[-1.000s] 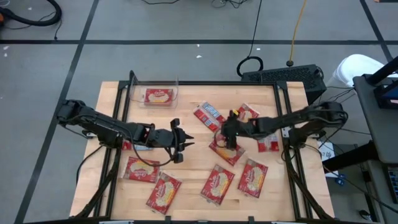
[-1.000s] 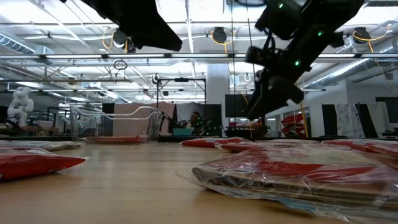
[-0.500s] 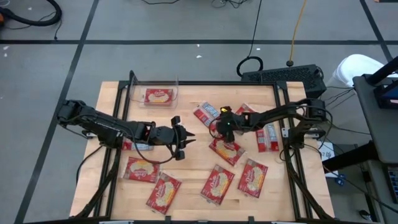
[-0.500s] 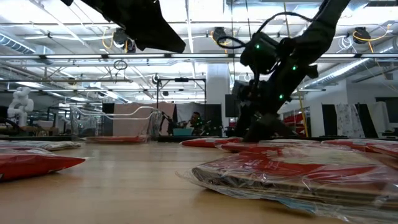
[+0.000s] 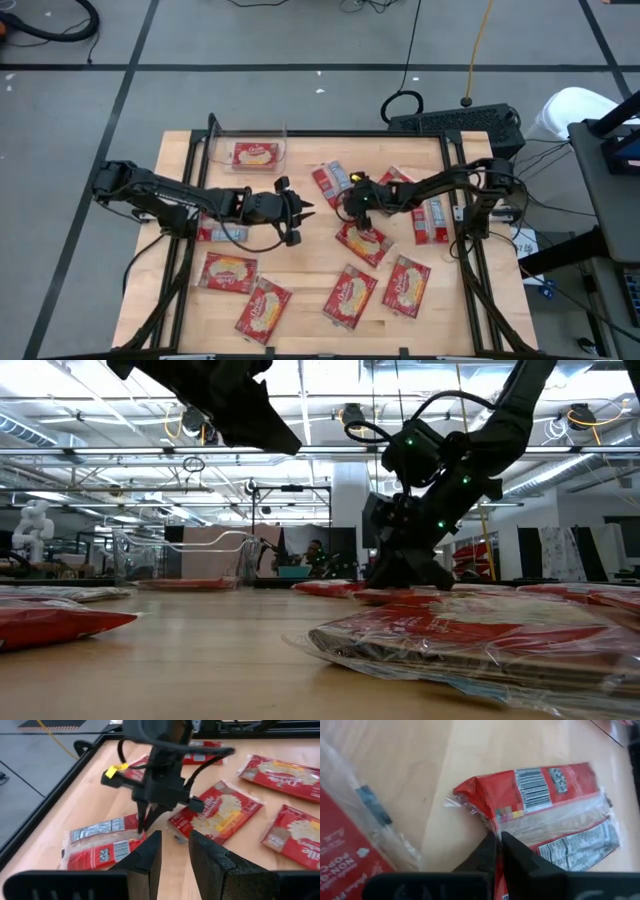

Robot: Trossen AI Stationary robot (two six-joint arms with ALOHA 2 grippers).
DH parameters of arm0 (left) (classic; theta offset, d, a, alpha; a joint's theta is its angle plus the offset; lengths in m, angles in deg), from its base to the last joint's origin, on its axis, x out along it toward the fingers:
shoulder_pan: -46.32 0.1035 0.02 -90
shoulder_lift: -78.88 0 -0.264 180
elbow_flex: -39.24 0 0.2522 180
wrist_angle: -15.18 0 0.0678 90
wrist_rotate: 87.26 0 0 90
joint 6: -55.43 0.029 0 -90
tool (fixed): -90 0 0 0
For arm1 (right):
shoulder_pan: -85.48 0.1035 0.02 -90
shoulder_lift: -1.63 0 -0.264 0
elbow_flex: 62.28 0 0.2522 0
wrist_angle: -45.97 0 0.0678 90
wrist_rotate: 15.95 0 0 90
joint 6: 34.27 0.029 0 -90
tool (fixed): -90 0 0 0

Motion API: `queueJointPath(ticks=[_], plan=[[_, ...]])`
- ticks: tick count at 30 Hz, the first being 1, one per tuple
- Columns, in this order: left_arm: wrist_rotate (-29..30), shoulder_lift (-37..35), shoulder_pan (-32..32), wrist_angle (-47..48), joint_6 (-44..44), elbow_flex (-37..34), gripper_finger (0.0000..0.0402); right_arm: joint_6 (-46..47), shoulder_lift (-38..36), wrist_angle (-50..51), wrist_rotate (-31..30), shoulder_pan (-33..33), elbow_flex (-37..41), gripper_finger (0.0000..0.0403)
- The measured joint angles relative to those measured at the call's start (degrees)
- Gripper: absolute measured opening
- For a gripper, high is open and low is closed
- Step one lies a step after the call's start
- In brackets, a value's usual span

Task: Sort popcorn bags into baskets
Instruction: Put the red popcorn bag into the transparent bin

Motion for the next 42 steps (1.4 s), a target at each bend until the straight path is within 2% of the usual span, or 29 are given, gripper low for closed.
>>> queueJointPath(ticks=[7,14,18,23,26,29,32,35,39,42], plan=[[0.07,0.23,0.51,0.49,5.87,0.00,0.0104,4.50,-7.29,1.10,0.08,0.39,0.00,0.0003],[1.51,4.73,0.46,-0.15,14.32,0.11,0.0116,13.31,-15.17,4.69,0.07,-0.10,-0.03,0.0001],[6.18,8.77,1.02,-3.52,15.21,0.07,0.0165,18.08,-18.64,6.51,0.08,-0.12,-0.03,0.0000],[10.65,13.45,2.43,-11.36,18.11,0.07,0.0257,21.98,-21.74,9.27,1.89,-0.80,-0.05,0.0000],[10.38,15.90,4.42,-18.03,20.17,0.07,0.0303,23.66,-23.08,11.25,4.70,-1.59,-0.05,0.0000],[6.38,18.22,7.08,-21.72,21.14,0.07,0.0327,23.98,-23.32,10.87,5.97,-1.67,-0.09,0.0000],[1.60,20.85,10.03,-23.90,21.13,0.05,0.0328,23.98,-23.54,10.96,6.08,-1.64,-0.07,0.0000],[0.92,23.81,12.44,-26.80,21.09,0.04,0.0311,24.14,-23.54,11.03,6.05,-1.65,-0.09,0.0000],[-1.41,27.01,15.20,-30.49,20.47,0.04,0.0274,24.59,-23.54,10.57,5.98,-1.65,-0.09,0.0000],[-3.96,28.41,16.68,-32.99,19.61,0.04,0.0228,24.66,-23.54,9.36,5.96,-1.65,-0.09,0.0000]])
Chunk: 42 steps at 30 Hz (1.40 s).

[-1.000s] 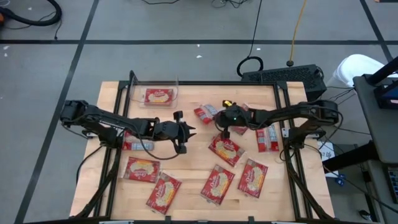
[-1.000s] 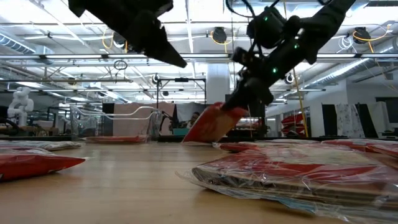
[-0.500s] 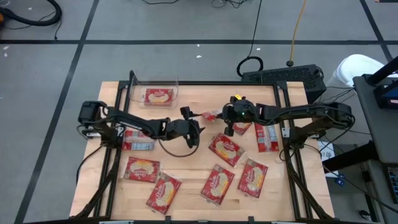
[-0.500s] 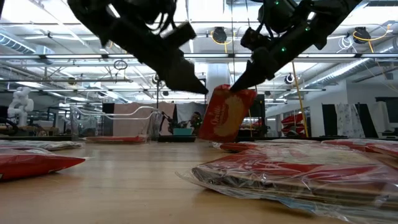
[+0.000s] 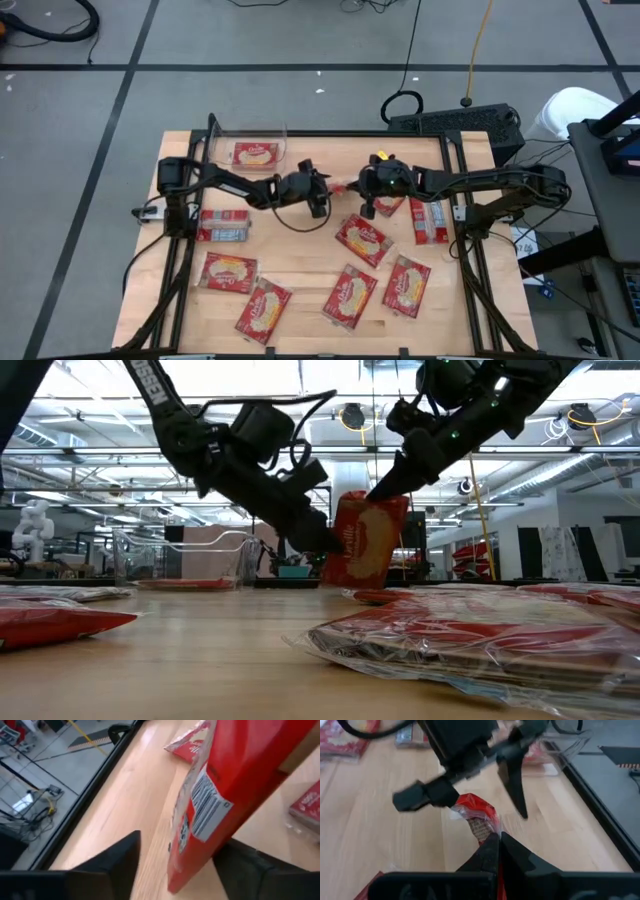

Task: Sort popcorn bags into baskets
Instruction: Put the red popcorn bag into the transparent bin

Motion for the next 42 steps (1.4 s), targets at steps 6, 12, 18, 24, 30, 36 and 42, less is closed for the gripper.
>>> queueJointPath(ticks=[6,12,18,24,30,36,42], plan=[[-3.14,0.35,0.60,-1.23,1.92,0.00,0.0074,0.49,-0.26,0.18,-0.67,0.00,0.00,0.0000],[-2.99,-7.45,0.40,9.39,-1.21,-0.04,0.0029,1.30,-3.01,2.31,-6.12,0.66,-0.11,0.0016],[-3.07,-19.00,0.29,31.18,-6.19,2.36,0.0031,1.95,-5.64,4.14,-17.87,3.61,-0.06,0.0106],[-3.97,-25.40,0.34,49.29,-9.38,7.03,0.0018,3.75,-2.71,-3.72,-18.06,5.86,-0.04,0.0225],[-7.13,-25.46,-0.89,58.50,-10.59,9.27,0.0029,2.16,2.84,-13.80,-12.60,6.87,-0.04,0.0297],[-7.31,-25.20,-2.58,61.68,-12.91,9.25,0.0020,2.27,9.88,-21.87,-5.52,6.99,-0.04,0.0299],[-7.31,-25.18,-3.22,61.86,-12.81,9.25,0.0031,2.87,17.07,-30.33,1.15,6.40,-0.04,0.0295]])
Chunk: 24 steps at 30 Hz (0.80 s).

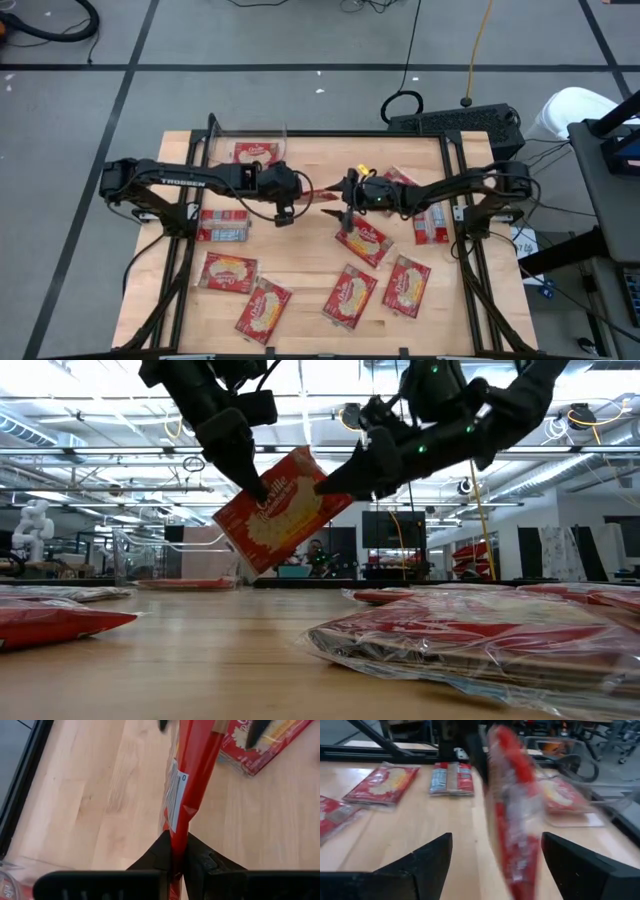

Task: Sort popcorn bags into baskets
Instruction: Put the red popcorn bag into the transparent bin

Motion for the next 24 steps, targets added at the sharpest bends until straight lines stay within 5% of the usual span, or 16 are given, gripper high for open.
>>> queueJointPath(ticks=[5,14,24], plan=[[0.09,0.00,0.06,0.01,0.34,0.00,0.0030,0.07,4.42,-3.96,-1.22,-0.13,0.00,0.0242],[0.04,0.00,0.01,-0.21,0.51,0.00,0.0050,-1.10,4.29,-3.92,-1.20,-0.15,0.00,0.0018],[4.71,-7.06,0.06,3.26,-2.00,-0.02,0.0179,-1.46,2.89,-1.42,-1.24,-0.28,0.12,0.0006]])
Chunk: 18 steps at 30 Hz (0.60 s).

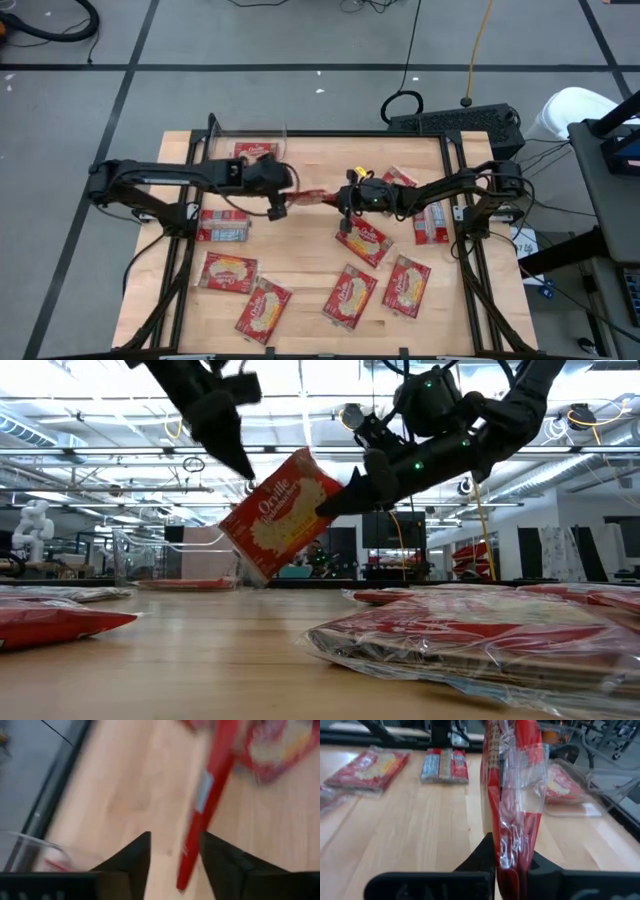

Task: Sort popcorn bags into baskets
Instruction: Put the red popcorn bag into the transparent bin

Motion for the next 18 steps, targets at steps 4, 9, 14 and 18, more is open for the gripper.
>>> queueJointPath(ticks=[4,9,14,18], plan=[[0.67,-5.34,-0.24,-1.85,-0.13,-1.11,0.0220,0.02,-2.42,-1.17,0.02,0.00,1.24,0.0005],[1.02,-11.28,-0.36,-11.02,1.70,-7.42,0.0236,1.26,-7.60,-5.14,-0.86,-0.09,5.20,0.0004],[0.75,-14.76,-0.95,-22.94,2.12,-14.19,0.0237,2.59,-10.52,-13.54,-1.73,-0.35,10.09,0.0004],[0.05,-15.67,-1.51,-31.11,2.60,-18.17,0.0237,3.02,-10.40,-22.57,-1.48,-0.35,13.01,0.0004]])
